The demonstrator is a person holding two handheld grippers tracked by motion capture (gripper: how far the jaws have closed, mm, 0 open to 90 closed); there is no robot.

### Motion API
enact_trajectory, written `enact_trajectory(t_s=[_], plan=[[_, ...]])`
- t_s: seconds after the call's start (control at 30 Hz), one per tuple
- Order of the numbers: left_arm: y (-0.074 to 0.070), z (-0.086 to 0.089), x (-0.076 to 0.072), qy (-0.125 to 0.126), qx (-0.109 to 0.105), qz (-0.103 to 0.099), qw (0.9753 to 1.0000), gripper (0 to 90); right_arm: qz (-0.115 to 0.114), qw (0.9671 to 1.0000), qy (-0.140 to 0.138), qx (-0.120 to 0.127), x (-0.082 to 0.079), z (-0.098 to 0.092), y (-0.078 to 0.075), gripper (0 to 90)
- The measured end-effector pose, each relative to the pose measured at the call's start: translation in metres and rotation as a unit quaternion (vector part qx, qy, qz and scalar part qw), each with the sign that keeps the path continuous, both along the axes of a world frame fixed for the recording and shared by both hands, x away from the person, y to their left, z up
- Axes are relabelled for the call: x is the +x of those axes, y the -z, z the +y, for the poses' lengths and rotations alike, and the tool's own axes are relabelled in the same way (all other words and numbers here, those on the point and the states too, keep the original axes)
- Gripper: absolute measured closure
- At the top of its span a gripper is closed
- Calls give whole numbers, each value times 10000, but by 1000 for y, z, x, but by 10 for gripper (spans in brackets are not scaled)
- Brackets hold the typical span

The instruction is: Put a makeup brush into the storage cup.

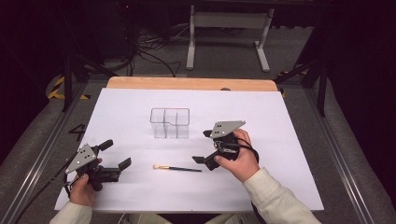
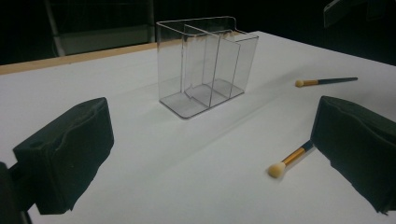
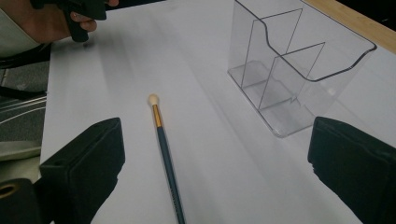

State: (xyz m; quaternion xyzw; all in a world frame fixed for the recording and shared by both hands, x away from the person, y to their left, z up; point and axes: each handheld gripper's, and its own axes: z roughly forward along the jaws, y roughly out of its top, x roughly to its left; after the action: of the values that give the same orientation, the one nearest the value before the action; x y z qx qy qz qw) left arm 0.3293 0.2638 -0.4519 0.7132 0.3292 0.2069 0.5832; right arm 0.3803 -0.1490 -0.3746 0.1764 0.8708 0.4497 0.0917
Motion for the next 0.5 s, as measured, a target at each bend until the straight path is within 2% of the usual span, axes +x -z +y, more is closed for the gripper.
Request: enact_trajectory(t_s=[0.17,0.27,0.5], plan=[[0,0,0,-2,5,14,10000,1,48,9998,-43,-174,3,8,-1,36],[0,-1,1,57,155,57,9998,2,31,9995,-69,-302,5,15,-2,40],[0,-1,1,71,173,64,9998,1,73,9983,-133,-566,8,29,-2,58]])
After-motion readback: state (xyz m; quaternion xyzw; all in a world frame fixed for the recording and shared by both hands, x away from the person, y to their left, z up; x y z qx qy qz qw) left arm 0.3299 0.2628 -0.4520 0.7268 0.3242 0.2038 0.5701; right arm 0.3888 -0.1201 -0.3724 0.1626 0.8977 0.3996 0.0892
